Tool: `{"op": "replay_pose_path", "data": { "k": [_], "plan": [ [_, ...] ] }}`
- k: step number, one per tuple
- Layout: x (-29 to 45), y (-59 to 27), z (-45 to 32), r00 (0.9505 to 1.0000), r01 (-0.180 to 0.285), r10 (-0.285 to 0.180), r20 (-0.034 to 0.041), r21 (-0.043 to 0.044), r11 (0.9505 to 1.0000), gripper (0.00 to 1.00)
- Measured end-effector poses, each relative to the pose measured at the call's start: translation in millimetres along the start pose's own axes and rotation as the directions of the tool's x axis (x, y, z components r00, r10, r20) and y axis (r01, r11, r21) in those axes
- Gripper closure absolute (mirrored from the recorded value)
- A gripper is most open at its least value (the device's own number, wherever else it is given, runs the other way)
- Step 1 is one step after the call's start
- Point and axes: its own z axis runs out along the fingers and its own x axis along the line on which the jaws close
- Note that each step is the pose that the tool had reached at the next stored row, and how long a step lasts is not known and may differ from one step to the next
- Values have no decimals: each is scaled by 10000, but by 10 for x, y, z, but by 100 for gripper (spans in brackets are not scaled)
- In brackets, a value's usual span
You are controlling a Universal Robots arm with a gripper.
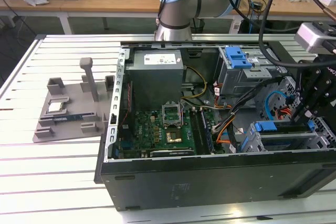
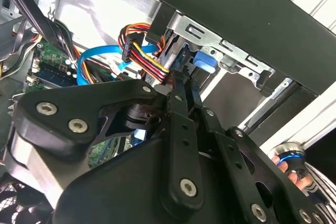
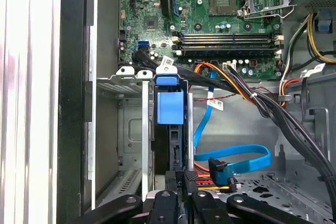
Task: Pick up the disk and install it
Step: 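Insert the first disk wire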
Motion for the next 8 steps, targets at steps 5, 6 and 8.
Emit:
{"op": "replay_pose_path", "data": {
  "k": [5, 6, 8],
  "plan": [
    [-1, -3, 40, 10000, 2, -2, 34, -1, 10000, 83],
    [-1, -3, 51, 10000, 2, -2, 37, 0, 10000, 83],
    [-3, -5, 78, 10000, 2, -2, 28, -2, 10000, 83]
  ]
}}
